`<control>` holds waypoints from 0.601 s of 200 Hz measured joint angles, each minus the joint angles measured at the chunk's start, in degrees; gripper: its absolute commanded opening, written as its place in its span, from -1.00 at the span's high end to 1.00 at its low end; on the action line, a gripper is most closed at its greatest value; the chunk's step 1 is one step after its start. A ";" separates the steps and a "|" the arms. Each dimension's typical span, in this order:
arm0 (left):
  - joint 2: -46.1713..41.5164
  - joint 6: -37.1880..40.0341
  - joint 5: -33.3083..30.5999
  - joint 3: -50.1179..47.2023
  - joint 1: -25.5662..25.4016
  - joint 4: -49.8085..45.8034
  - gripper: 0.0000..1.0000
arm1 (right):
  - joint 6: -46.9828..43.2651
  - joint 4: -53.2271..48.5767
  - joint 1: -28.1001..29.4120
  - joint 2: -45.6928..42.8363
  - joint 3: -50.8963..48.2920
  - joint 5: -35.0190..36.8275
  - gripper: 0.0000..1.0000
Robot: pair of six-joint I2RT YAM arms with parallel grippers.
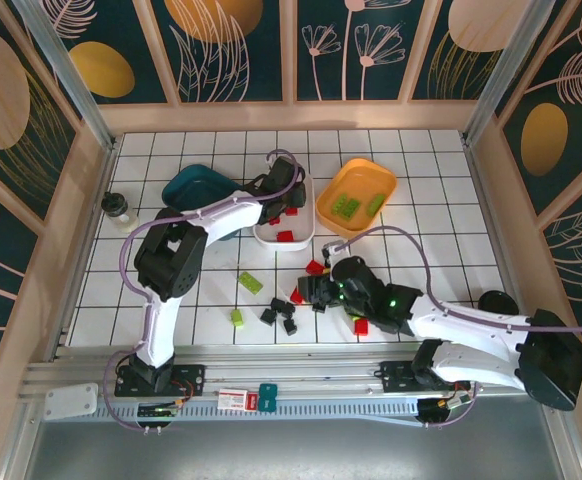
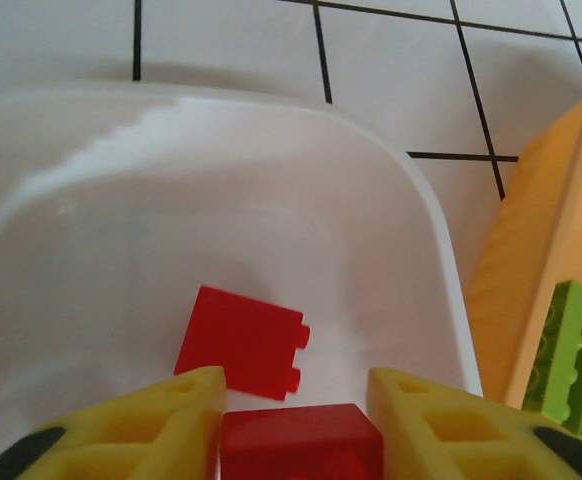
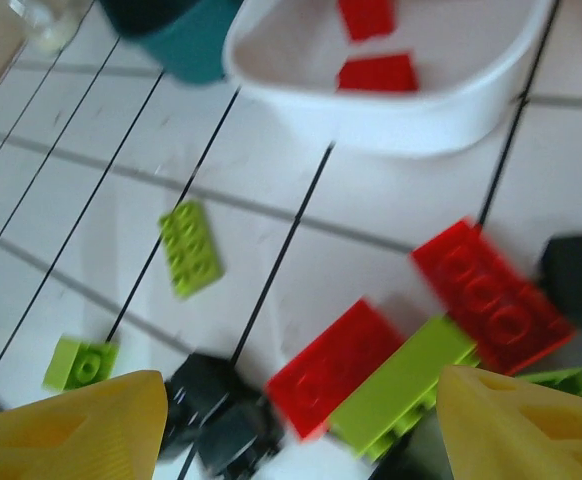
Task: Sort the legos into containers by color
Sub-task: Place the lego in the container, then pick up the lego from the bottom-center of the table.
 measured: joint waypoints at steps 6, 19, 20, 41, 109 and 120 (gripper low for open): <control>0.04 0.04 0.22 0.46 0.09 -0.11 -0.18 | 0.48 -0.55 1.46 0.13 -0.07 -0.02 -0.45; -0.33 -0.17 0.70 1.01 0.11 0.07 -0.36 | 1.53 -1.40 4.50 1.25 -0.07 -0.09 -0.46; -0.39 -0.09 0.81 1.01 0.11 0.09 -0.38 | 1.62 -1.44 4.90 1.51 -0.04 -0.11 -0.47; -3.32 -0.44 2.12 -0.81 0.11 0.85 -0.61 | 2.36 -2.64 9.33 6.21 0.83 -0.48 -0.47; -36.54 -3.17 4.74 -26.62 0.07 7.65 -0.98 | 2.12 -4.39 15.52 22.82 9.07 -2.34 -0.42; -41.40 -3.61 4.52 -30.34 0.07 8.17 -0.97 | 2.05 -4.81 15.54 24.02 9.57 -2.14 -0.38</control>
